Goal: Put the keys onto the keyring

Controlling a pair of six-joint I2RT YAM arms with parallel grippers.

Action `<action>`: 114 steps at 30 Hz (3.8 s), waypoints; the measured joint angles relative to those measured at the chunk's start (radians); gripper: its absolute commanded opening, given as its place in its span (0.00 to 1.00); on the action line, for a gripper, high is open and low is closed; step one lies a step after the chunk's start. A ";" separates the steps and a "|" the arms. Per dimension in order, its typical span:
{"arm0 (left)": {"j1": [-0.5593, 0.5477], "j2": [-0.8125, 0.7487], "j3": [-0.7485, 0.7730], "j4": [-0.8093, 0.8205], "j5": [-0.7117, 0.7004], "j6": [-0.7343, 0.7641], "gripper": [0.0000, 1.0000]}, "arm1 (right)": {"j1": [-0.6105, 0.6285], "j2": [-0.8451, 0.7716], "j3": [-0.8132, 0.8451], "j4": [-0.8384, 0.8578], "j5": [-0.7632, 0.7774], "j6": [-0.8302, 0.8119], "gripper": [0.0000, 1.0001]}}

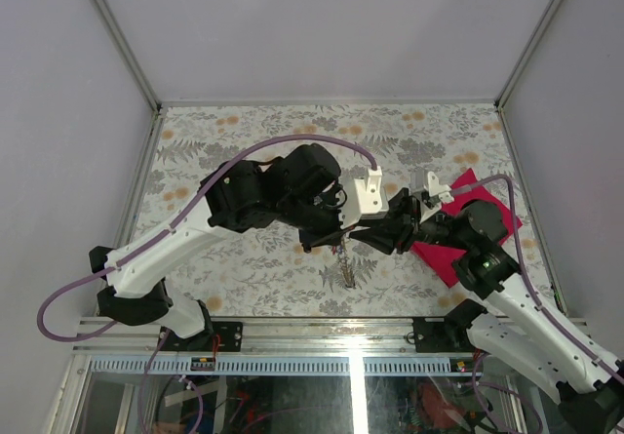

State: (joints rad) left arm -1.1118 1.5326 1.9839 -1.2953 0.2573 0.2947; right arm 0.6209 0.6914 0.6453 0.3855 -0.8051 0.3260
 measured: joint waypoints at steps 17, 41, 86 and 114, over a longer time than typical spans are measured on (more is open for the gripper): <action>-0.014 0.002 0.000 -0.008 -0.004 0.004 0.00 | 0.000 0.084 -0.005 0.123 -0.133 0.089 0.33; -0.021 0.006 0.000 -0.009 -0.025 0.008 0.00 | 0.000 0.089 -0.025 0.136 -0.130 0.121 0.33; -0.026 -0.366 -0.418 0.537 0.059 -0.062 0.26 | 0.001 -0.024 -0.025 0.233 -0.074 0.225 0.00; -0.026 -0.335 -0.419 0.561 0.072 -0.061 0.00 | 0.001 -0.045 -0.014 0.256 -0.079 0.247 0.00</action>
State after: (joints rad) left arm -1.1381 1.1980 1.5650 -0.7345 0.3294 0.2333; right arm 0.6220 0.6468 0.6308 0.6411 -0.8845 0.5732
